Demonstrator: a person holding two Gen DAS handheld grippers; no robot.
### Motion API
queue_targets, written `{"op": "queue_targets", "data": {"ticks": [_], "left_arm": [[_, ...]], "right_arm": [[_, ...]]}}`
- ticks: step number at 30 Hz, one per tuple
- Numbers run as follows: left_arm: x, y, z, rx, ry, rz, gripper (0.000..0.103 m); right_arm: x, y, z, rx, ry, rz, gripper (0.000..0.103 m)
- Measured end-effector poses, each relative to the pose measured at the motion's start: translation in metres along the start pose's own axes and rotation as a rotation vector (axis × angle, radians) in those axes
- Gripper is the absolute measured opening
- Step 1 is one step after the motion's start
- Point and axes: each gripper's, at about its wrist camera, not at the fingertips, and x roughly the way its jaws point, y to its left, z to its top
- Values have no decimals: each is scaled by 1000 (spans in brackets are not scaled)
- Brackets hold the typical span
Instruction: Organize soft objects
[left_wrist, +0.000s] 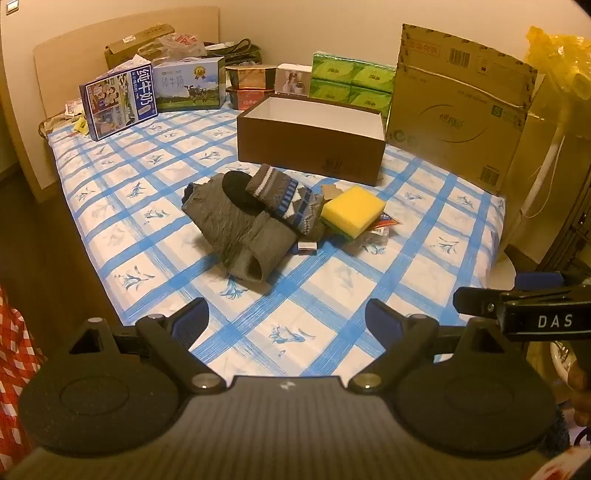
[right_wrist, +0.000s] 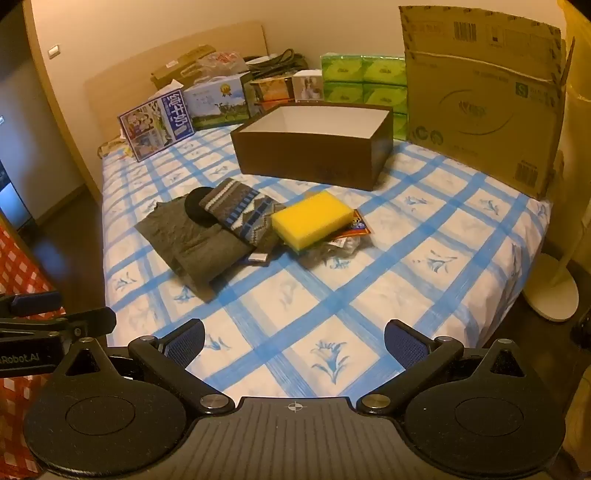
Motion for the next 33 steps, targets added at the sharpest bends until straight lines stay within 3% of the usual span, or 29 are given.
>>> {"op": "queue_targets", "data": {"ticks": [33], "left_arm": [[0,0,0,6,4,4,91]], "right_arm": [[3,-1,-2,2,8,-3,103]]}}
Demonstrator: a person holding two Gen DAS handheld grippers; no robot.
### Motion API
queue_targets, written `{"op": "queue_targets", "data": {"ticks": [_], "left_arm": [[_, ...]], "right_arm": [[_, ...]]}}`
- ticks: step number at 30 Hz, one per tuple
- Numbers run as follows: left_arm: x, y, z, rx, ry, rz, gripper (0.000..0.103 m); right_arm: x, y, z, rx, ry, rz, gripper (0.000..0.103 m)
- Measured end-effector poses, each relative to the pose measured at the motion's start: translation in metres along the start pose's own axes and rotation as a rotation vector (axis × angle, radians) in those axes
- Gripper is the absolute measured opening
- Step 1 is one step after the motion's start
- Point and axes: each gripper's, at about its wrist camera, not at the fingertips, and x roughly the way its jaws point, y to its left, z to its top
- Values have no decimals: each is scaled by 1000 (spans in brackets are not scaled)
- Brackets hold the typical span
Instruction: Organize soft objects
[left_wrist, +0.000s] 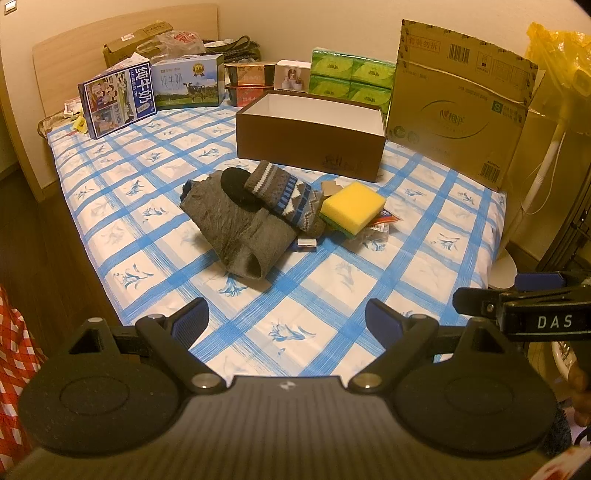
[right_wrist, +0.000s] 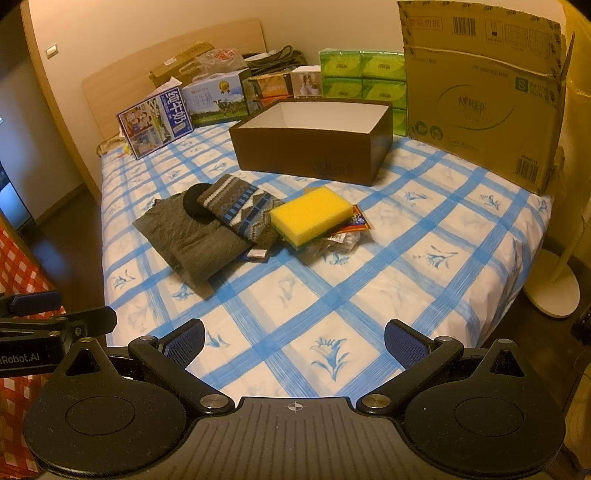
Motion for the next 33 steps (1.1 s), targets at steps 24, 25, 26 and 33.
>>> {"op": "queue_targets", "data": {"ticks": [24,25,26,33], "left_arm": [[0,0,0,0,4,1,91],[0,0,0,0,5,0,91],[0,0,0,0,5,1,91],[0,0,0,0,6,1,91]], "right_arm": [[4,-3,-3,1,5,-1,103],[4,-2,-2,0,5,-1,103],[4,-2,-1,0,5,-1,103],[5,-3,-1,1,6,-1,103]]}}
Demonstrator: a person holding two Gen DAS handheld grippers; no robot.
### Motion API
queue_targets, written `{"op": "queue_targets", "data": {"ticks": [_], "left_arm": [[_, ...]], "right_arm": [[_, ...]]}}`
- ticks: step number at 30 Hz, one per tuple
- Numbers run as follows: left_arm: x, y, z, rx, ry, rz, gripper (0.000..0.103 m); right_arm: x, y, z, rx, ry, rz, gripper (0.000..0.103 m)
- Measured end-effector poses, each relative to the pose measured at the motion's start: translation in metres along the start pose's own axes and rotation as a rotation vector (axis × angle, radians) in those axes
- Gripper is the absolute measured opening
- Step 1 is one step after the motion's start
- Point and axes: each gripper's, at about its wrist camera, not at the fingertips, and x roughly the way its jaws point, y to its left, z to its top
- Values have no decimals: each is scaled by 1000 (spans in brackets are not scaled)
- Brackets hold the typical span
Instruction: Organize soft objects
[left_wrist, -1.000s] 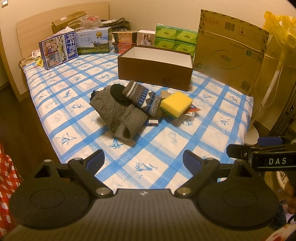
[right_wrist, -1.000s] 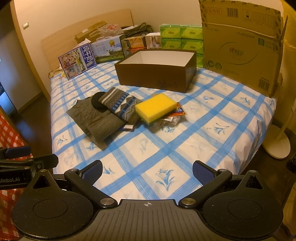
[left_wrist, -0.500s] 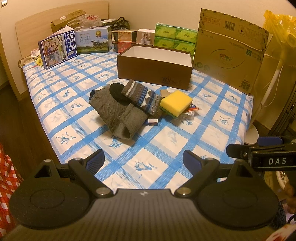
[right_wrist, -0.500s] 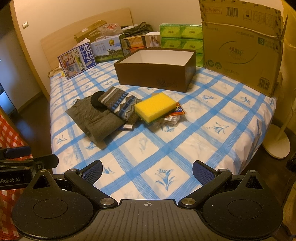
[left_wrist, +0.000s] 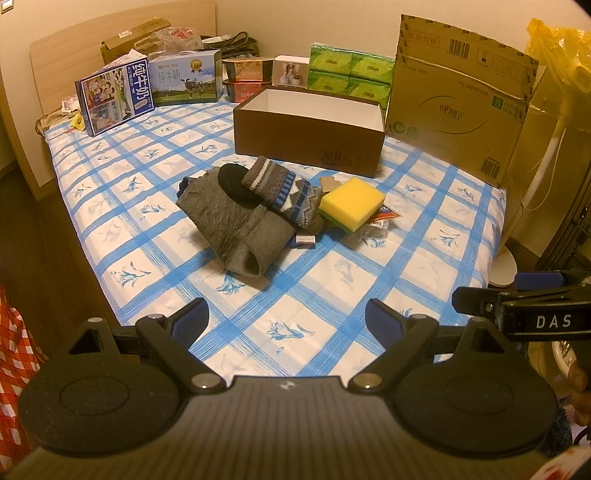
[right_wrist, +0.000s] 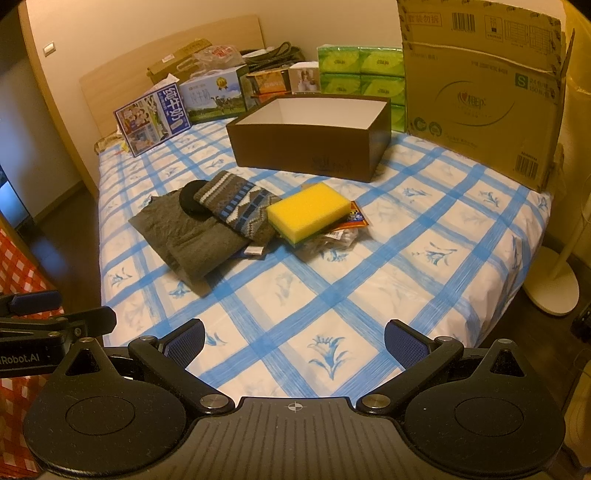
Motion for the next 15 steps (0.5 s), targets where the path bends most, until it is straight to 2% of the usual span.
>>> {"op": "queue_targets", "data": {"ticks": [15], "left_arm": [[0,0,0,0,3,1,91]], "right_arm": [[1,0,1,-1,2,-1,103]]}}
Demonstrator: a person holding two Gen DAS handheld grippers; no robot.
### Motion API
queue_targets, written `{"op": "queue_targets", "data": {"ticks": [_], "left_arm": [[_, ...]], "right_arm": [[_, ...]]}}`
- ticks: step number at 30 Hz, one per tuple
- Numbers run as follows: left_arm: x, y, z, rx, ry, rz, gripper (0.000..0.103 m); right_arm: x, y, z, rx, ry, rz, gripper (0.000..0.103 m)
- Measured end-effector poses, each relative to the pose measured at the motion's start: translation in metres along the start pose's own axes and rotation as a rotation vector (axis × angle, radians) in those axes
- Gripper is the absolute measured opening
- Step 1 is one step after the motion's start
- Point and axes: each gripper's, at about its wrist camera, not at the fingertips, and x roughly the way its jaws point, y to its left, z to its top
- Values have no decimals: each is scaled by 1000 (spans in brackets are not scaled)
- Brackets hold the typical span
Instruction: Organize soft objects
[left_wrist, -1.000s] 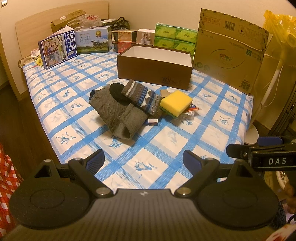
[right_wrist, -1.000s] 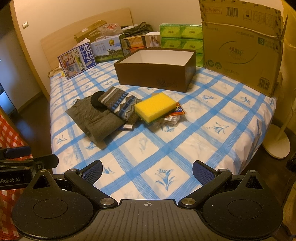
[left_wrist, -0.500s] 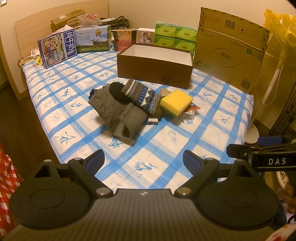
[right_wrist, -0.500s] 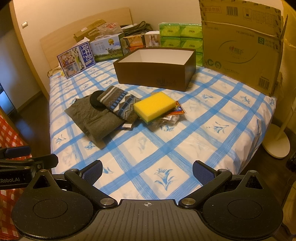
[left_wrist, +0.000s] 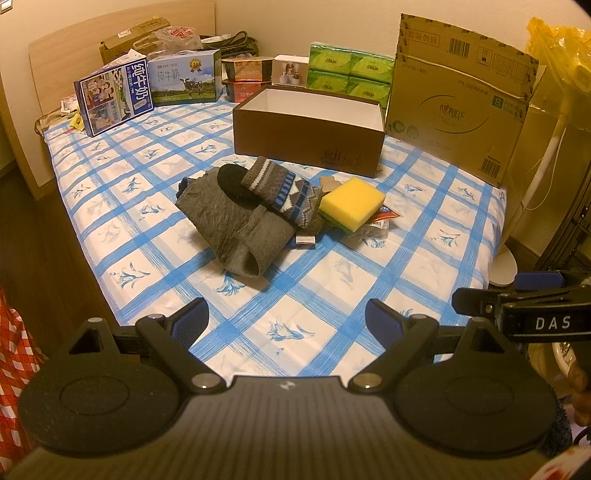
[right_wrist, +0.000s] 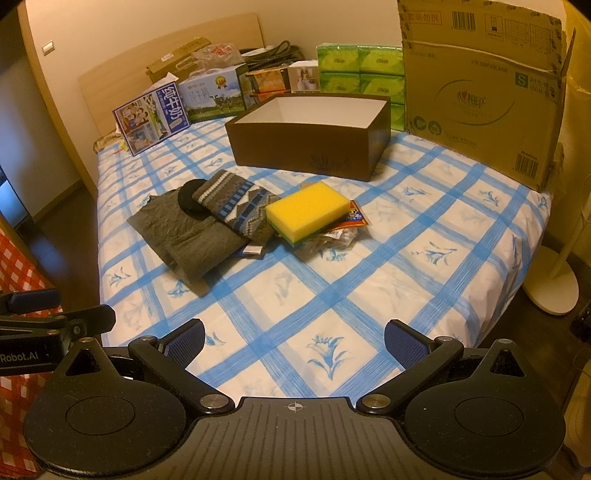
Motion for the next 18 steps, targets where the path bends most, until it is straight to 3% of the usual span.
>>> {"op": "queue_targets", "data": {"ticks": [14,18], "left_arm": [[0,0,0,-1,3,1,91],[16,-9,-16,-3,5,2,91]], "right_arm": [[4,-1,0,0,4,-1,103],[3,-1,1,0,1,0,103]]}}
